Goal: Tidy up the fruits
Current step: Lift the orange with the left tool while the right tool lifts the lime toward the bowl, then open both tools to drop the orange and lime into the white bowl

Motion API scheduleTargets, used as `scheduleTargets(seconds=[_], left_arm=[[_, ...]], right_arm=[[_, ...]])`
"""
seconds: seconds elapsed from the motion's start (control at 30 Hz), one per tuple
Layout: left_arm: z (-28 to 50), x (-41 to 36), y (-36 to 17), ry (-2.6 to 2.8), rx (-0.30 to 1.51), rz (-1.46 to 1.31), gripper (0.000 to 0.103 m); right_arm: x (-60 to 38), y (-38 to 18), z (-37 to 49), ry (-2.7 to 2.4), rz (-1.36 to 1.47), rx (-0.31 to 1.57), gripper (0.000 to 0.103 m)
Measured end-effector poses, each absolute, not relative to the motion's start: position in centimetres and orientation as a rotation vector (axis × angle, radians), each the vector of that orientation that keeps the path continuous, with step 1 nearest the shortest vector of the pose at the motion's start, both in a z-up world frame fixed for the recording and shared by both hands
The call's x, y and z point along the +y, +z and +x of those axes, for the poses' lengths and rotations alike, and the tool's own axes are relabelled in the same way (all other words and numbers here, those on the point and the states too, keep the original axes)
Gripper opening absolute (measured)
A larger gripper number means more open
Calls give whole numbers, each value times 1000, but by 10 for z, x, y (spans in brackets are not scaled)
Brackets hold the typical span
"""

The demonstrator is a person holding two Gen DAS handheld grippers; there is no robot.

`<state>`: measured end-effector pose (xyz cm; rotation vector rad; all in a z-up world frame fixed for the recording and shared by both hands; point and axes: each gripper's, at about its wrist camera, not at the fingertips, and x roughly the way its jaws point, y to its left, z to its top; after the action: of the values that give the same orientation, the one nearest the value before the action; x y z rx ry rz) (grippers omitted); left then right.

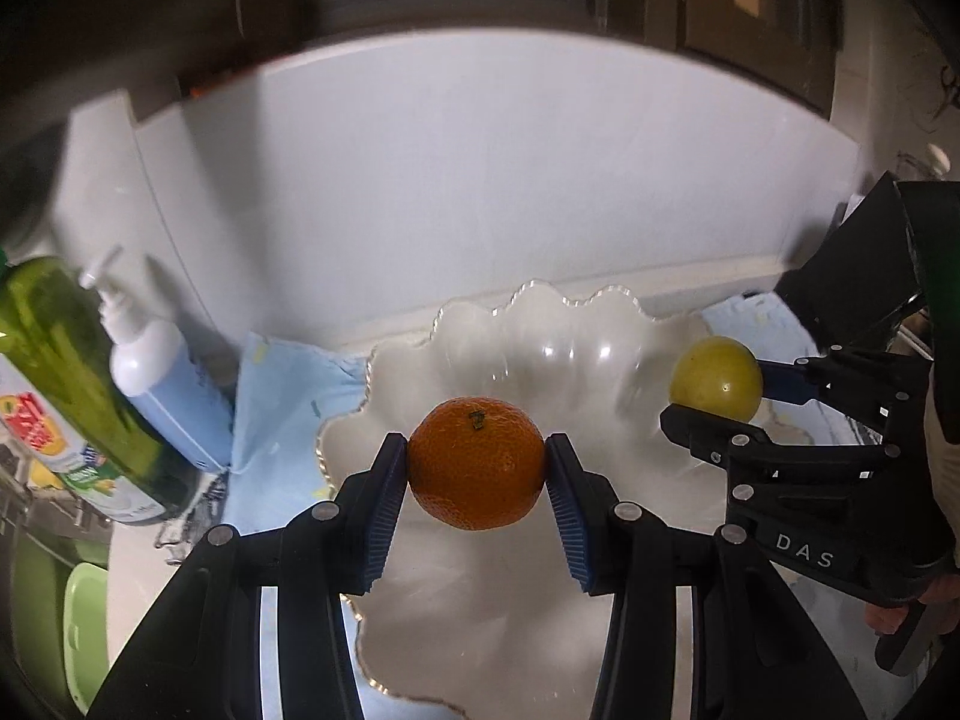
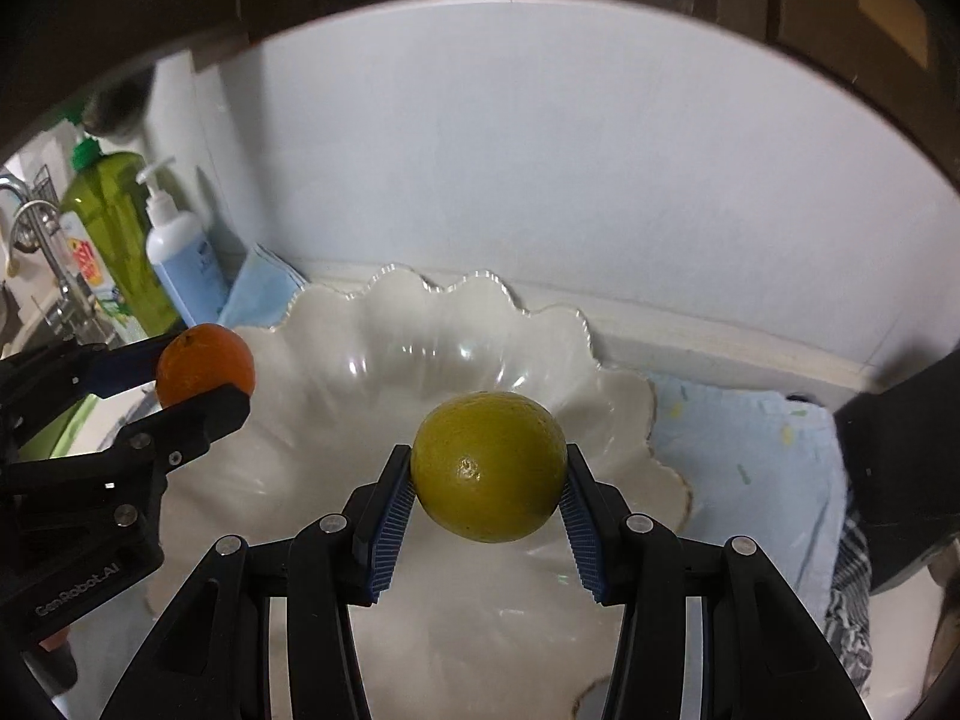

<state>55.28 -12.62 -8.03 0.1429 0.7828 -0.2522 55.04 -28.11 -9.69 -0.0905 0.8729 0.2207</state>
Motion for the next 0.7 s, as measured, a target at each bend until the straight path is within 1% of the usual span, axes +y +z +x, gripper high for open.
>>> scheduleTargets(seconds=[0.23,0.5,0.53,0.57,0.63,0.67,0.7], left_arm=[[571,-129,-102,-256,838,164,46],[581,-130,-118,-266,908,164,47],[582,-130,-118,-259,905,169,53],[581,-129,-117,-249,893,173,64],[579,-128,-113,-231,866,182,71],[578,-128,-110,-221,850,188,74],[578,-127,-108,-210,844,194,75]], right_arm=[[-282,-121,565,202,-80,966,49],[-280,-132,568,184,-94,985,49],[-279,-133,570,181,-97,986,49],[-279,-133,570,178,-99,985,50],[-280,-130,569,166,-103,961,60],[-280,-128,569,160,-104,952,68],[-281,-126,568,153,-104,943,68]])
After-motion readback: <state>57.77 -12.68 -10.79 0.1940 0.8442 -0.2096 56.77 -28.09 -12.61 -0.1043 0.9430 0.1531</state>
